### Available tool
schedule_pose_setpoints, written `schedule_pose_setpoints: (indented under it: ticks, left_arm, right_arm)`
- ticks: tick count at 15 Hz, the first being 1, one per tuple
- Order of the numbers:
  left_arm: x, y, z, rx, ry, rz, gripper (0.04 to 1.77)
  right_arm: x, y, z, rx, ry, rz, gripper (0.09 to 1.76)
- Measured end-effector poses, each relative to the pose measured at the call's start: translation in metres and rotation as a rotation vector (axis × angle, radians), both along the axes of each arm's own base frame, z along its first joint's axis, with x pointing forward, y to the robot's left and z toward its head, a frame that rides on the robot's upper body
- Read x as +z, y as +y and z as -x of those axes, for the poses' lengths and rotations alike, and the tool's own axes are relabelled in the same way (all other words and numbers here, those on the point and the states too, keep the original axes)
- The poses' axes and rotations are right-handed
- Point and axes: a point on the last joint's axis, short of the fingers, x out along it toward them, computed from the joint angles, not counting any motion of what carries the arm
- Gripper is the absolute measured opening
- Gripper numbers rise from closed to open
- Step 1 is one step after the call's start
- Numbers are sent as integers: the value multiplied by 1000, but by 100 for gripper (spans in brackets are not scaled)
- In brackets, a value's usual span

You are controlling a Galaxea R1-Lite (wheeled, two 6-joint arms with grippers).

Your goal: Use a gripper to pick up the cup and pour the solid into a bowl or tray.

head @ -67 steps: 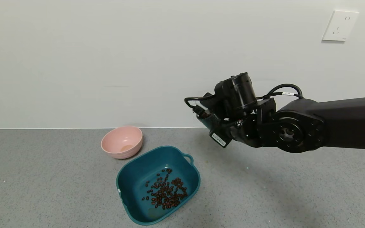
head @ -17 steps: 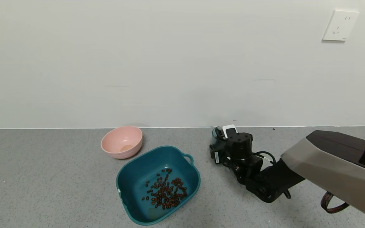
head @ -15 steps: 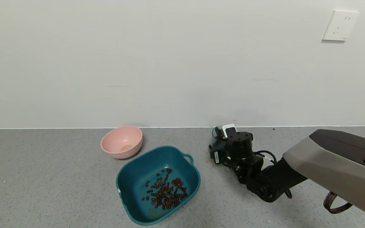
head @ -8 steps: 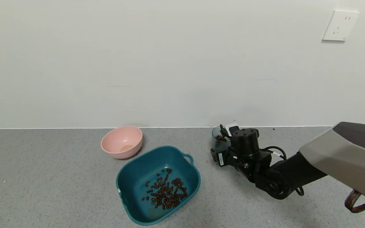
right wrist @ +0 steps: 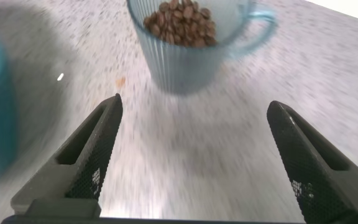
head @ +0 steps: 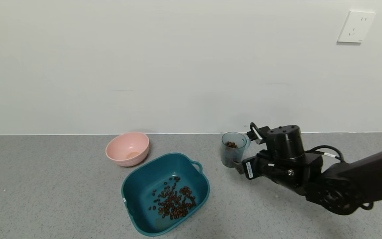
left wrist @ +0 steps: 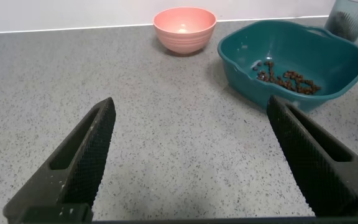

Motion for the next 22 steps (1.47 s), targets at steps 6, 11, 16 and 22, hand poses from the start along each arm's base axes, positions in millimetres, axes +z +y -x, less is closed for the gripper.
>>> schedule_pose_setpoints:
  ticks: [6,11,16,22]
  left_arm:
    - [0,0,0,0,0,0,175]
    - [0,0,0,0,0,0,175]
    - [0,0,0,0,0,0,175]
    - [0,0,0,0,0,0,175]
  right_arm:
    - [77,-58,97,26,13,-3,170]
    - [99,-109,183,40,32,8,170]
    - [106,-156,246,-73,-9,46,170]
    - [118,-188,288,-421,-213,18,170]
